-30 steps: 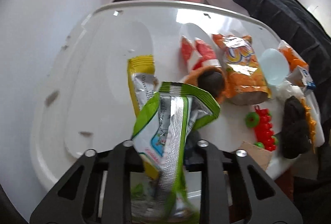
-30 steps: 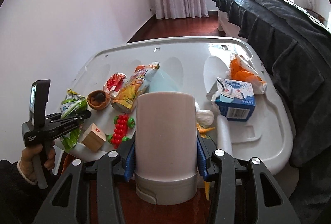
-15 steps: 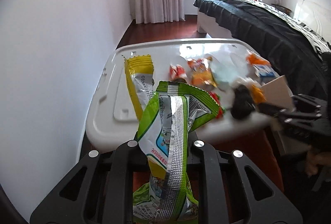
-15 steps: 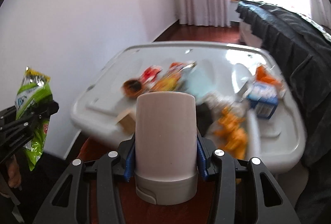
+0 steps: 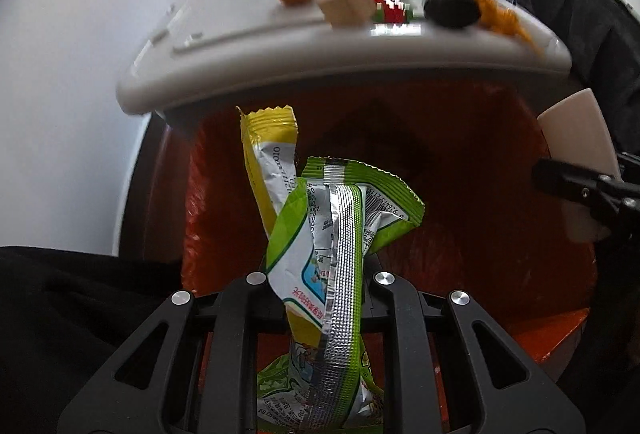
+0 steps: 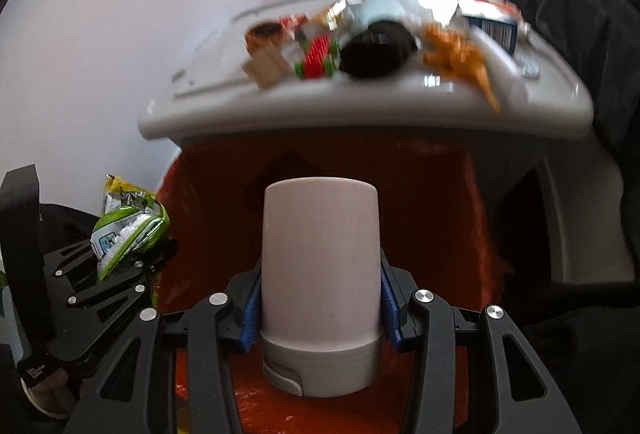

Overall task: Collect trash
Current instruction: 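Carry the green wrapper and white cup over the bin and release both, then grasp the white foam tube with the right tool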

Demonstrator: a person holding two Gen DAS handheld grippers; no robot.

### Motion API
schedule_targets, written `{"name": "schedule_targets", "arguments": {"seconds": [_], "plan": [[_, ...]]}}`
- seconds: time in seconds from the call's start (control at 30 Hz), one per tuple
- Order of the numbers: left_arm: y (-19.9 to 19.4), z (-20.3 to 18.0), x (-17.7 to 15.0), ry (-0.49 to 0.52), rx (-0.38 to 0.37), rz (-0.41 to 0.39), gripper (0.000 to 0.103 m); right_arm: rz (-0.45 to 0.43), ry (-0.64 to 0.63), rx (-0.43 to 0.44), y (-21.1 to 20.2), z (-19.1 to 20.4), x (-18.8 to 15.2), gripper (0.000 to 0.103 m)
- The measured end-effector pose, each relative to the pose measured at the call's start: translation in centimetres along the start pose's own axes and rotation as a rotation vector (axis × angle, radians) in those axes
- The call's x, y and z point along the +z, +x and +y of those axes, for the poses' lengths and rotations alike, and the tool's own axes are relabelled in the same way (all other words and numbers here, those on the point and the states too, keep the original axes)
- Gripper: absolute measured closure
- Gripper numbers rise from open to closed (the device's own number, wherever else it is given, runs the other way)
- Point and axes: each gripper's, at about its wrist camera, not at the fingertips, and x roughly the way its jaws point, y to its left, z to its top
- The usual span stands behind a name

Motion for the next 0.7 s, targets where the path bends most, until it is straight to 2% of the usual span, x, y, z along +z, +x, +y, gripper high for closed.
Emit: {"name": "schedule_targets", "arguments": {"seconds": [0.3,0.37,0.4,0.43,0.5,0.7], "plan": [[0.4,0.6,-0.3,-0.015,-0.004,0.005,0.085,0.036,0.013,0.0,1.4,-0.3,-0.4,0.056],[0.4,0.7,-0.2,-0.017,-0.012,-0.003,0.081,0.032,0.015,-0.002,1.4,-0.2,-0.5,0.056],[0.2,0.6,-0.2,-0.018,-0.004,-0.008,0.064,0.032,0.016,-0.007,1.3,-0.4,-0.4,0.055],[0.1,0.6,-0.2,-0.02,0.01,-0.013,0.038,0.036,0.018,-0.008,1.3,-0.4,-0.4,0.041],[-0.4,0.6,-0.3,-0.027,0.033,-0.042,0.016,0.034,0.028,-0.019,1.2,-0.5,-0.4,0.024],[-0.5,0.1,-0.4,0.003,0.063,-0.037,0.016,-0.011,0.065,-0.017,0.1,-1.5,-0.3,0.024]]}}
